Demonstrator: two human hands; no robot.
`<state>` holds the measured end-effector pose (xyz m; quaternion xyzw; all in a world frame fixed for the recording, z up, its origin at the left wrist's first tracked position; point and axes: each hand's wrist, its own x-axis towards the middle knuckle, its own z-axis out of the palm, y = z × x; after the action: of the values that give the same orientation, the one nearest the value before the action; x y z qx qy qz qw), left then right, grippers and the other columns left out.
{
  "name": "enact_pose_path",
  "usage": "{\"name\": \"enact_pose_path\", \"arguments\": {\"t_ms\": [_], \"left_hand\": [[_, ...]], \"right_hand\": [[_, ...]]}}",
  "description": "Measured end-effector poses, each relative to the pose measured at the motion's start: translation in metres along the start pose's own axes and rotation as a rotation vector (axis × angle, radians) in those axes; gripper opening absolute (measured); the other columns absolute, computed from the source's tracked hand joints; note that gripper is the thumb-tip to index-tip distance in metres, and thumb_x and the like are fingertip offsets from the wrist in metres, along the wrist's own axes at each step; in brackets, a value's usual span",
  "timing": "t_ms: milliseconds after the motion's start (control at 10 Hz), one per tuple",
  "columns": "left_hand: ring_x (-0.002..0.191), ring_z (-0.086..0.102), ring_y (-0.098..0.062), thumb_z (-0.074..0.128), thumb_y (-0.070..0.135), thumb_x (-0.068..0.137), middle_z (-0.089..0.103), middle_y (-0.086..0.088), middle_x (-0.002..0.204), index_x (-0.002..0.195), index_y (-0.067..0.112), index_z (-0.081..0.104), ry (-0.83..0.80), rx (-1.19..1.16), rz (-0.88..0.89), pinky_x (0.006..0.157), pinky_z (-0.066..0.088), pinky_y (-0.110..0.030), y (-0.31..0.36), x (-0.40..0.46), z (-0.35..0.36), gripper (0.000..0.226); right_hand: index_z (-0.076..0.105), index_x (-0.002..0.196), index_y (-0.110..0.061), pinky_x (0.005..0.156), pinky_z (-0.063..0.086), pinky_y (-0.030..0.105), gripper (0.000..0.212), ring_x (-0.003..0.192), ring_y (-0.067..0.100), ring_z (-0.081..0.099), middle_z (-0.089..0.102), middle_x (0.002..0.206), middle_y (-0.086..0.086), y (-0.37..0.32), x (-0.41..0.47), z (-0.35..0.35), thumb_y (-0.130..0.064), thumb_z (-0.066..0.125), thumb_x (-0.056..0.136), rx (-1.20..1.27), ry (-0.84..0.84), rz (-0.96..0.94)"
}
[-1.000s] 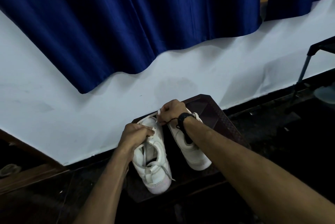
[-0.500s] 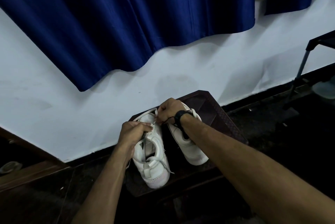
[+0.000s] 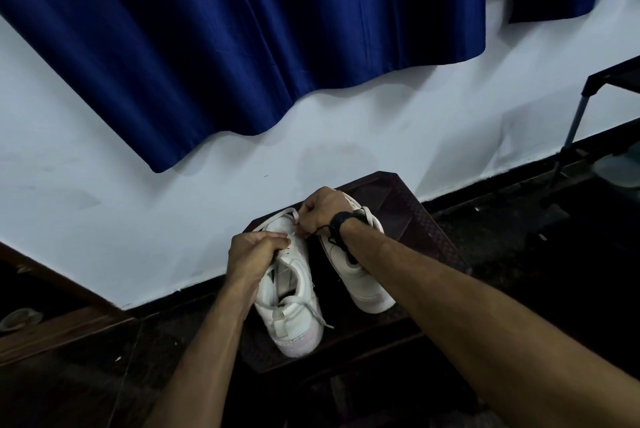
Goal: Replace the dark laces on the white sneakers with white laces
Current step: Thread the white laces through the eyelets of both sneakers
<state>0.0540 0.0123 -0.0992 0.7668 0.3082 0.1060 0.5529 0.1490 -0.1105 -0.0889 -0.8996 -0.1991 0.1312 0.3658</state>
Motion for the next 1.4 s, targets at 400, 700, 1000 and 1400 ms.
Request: {"name": "enact_pose_path", "arguments": {"t_ms": [400,700,1000,1400], "left_hand": [[0.078,0.069,-0.009,0.067,0.008,0.081,0.071,0.014,0.072,0.063,0.037,0.068,0.148,0.475,0.327,0.076,0.058,-0.036,-0.005,-0.004,0.003,0.035],[0.088,0.065,-0.034,0.057,0.013,0.076,0.072,-0.005,0.088,0.084,0.027,0.072,0.266,0.694,0.411,0.068,0.050,-0.034,0.003,-0.016,0.014,0.022],[0.074,0.067,-0.013,0.057,-0.004,0.080,0.070,0.002,0.073,0.073,0.012,0.064,0.250,0.200,0.404,0.073,0.051,-0.021,0.021,-0.009,-0.009,0.019],[0.065,0.071,-0.023,0.041,-0.008,0.085,0.072,-0.017,0.079,0.075,0.017,0.050,0.297,-0.357,0.564,0.061,0.054,-0.029,0.166,-0.061,-0.101,0.028]], "right_hand": [[0.072,0.083,-0.015,0.086,0.053,0.031,0.007,0.073,0.016,0.059,0.055,0.039,-0.021,0.012,0.011,-0.006,-0.010,0.075,0.079,0.211,-0.210,0.040],[0.059,0.109,-0.012,0.054,0.041,0.018,0.043,0.093,0.024,0.059,0.063,0.098,0.006,-0.008,-0.009,-0.003,-0.040,0.069,0.078,-0.040,-0.100,-0.021],[0.052,0.122,-0.017,0.079,0.039,0.028,0.062,0.115,0.026,0.056,0.059,0.125,0.010,-0.007,-0.034,0.013,-0.060,0.061,0.078,-0.149,-0.025,0.030],[0.053,0.129,-0.021,0.095,0.047,0.031,0.063,0.118,0.026,0.054,0.057,0.126,0.010,-0.023,-0.047,0.016,-0.033,0.076,0.072,-0.086,0.018,-0.050]]}}
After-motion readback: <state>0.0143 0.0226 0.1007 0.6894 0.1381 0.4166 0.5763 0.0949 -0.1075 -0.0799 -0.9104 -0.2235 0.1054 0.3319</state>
